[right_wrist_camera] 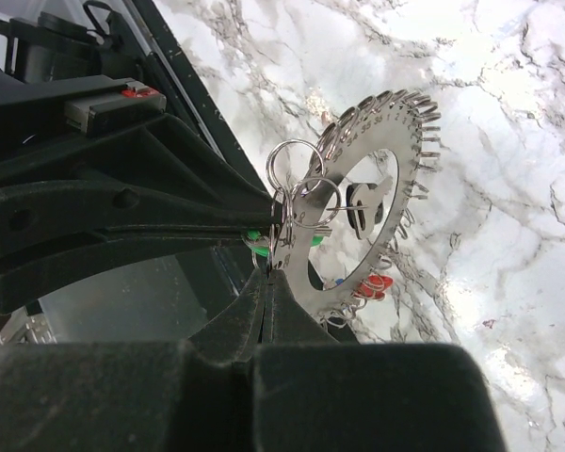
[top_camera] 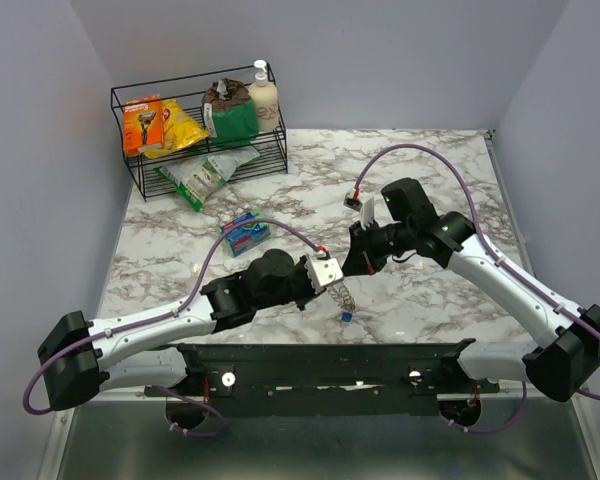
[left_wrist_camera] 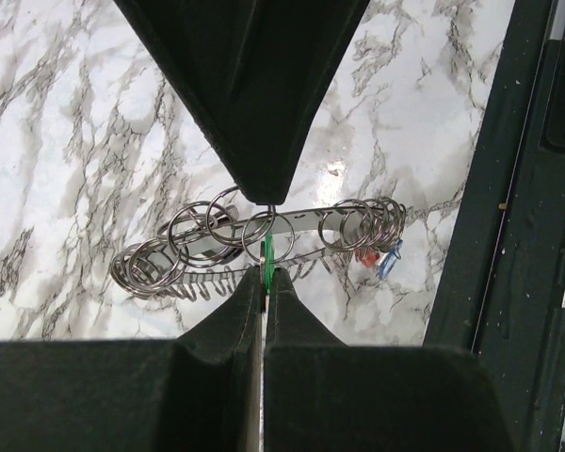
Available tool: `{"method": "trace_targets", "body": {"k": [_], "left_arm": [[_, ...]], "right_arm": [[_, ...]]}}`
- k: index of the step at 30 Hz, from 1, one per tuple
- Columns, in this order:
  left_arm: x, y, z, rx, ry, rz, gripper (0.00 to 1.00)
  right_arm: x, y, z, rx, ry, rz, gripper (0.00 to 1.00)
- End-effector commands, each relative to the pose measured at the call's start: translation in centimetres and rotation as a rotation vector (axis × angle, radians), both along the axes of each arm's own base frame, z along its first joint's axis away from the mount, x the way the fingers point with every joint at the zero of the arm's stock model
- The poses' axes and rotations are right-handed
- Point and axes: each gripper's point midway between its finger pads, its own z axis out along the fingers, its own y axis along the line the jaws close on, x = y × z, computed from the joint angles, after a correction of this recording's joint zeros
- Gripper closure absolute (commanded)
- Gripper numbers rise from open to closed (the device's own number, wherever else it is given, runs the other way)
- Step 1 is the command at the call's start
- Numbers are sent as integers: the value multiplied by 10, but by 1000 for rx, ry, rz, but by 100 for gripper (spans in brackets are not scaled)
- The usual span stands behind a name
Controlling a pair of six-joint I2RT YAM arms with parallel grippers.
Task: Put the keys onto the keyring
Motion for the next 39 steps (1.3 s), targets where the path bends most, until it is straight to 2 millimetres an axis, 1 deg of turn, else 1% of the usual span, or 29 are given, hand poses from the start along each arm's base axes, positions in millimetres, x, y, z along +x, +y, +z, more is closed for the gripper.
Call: {"method": "trace_targets", "body": {"k": [1, 8, 12, 16, 19, 20, 22, 23, 25, 26, 28, 29, 31, 32, 34, 36, 39], "left_arm": [[7, 7, -15, 36, 3, 48, 100], [9, 4, -29, 65, 19, 50, 100], [10, 4, -31, 68, 20, 55, 100], [10, 3, -29, 58, 15, 54, 100], [11, 3, -25, 44, 12, 58, 82], [10, 2, -24, 39, 10, 55, 68], [9, 1, -21, 26, 5, 48, 56], [8, 2, -20, 23, 0, 43, 48], [8, 1, -17, 6, -7, 39, 39], [7, 2, -14, -6, -11, 38, 32], [8, 3, -9, -24, -16, 48, 25], [8, 5, -3, -42, -24, 55, 20], [10, 7, 5, -77, -35, 78, 14], [8, 10, 9, -103, -43, 82, 8], [11, 14, 20, -154, -58, 113, 2], [12, 18, 28, -190, -72, 130, 1], [12, 22, 35, -216, -74, 146, 1]], "right_arm": [[-7, -1, 5, 27, -6, 17, 99], [-8, 1, 1, 34, 1, 21, 99], [-8, 1, 0, 37, 3, 24, 99], [-8, 3, 0, 45, 2, 27, 99], [-7, 3, -1, 49, 1, 23, 99], [-7, 4, 0, 52, 2, 22, 99], [-7, 4, -1, 53, 2, 22, 99], [-6, 4, -1, 55, 1, 21, 99], [-6, 4, -1, 56, 2, 19, 99], [-6, 5, 0, 62, 1, 19, 99], [-6, 5, 0, 64, 1, 18, 99], [-5, 6, 0, 64, -1, 17, 99], [-5, 6, -1, 64, 0, 16, 99], [-5, 6, 0, 66, -1, 17, 99], [-4, 6, 0, 65, -1, 16, 99], [-4, 7, -1, 63, -1, 15, 99], [-3, 7, -1, 62, -1, 16, 99]]}}
